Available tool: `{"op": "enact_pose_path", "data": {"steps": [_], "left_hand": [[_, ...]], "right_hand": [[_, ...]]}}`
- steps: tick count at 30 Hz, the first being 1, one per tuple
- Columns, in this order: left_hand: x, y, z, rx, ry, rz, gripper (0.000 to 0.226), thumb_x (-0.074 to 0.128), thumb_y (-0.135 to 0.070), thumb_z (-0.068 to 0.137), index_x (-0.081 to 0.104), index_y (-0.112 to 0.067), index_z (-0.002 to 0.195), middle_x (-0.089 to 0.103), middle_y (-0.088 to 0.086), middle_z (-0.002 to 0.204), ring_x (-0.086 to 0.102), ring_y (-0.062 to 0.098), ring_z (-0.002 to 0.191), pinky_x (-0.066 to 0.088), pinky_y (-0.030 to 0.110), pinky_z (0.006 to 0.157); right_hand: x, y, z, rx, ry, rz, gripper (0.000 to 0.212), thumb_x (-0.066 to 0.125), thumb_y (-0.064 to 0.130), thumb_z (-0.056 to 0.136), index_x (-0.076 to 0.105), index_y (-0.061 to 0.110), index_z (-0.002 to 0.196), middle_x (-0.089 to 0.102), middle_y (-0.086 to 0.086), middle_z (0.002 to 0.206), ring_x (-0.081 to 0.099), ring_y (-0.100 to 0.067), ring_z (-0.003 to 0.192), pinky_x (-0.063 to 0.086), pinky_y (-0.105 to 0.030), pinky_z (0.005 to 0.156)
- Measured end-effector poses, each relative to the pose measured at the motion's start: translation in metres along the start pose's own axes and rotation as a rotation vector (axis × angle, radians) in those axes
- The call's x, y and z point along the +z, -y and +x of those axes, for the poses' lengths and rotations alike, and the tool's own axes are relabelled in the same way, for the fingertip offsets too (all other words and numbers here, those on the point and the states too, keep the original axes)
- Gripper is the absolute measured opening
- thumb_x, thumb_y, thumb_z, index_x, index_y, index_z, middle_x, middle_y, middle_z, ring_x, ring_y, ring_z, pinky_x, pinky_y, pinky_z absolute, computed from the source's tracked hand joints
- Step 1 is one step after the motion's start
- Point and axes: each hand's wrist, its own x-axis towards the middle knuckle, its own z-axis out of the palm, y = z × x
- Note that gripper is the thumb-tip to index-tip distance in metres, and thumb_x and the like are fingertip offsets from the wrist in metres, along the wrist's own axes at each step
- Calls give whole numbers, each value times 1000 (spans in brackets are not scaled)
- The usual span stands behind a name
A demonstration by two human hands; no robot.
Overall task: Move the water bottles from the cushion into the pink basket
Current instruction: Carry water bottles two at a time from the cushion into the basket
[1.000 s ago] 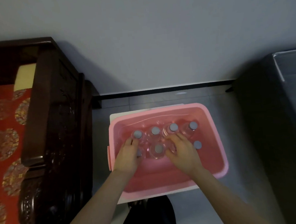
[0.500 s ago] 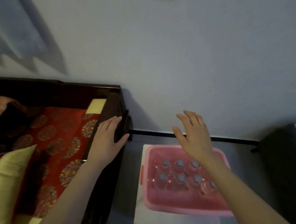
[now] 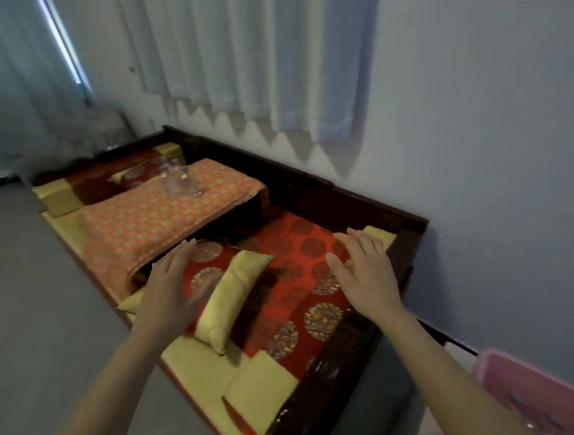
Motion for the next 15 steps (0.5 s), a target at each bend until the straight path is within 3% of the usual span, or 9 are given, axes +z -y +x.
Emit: {"op": "enact_pose_path", "data": {"steps": [3,7,15], "left_hand": [[-64,86,-28,-171,-78,46,74,53,-57,81,40,-16,141,46,10,142,43,28,130,38,44,103],[-108,144,-53,-278,-111,83,65,65,-39,85,43,-12,140,50,14,138,45,31,127,35,42,104],[-180,254,-61,-473,-257,129,61,63,-35,88,44,-6,138,49,15,140,43,31,130,31,37,107]], "right_hand": [[59,94,13,-109,85,42,50,42,49,96,49,21,138,43,-7,148,30,-25,140,26,-43,116],[109,159,23,-179,127,70,48,47,46,95,51,19,135,45,-10,145,32,-28,137,27,-44,114],[202,267,62,-265,214,119,48,48,44,96,49,19,137,41,-10,148,28,-30,139,26,-45,113]]}}
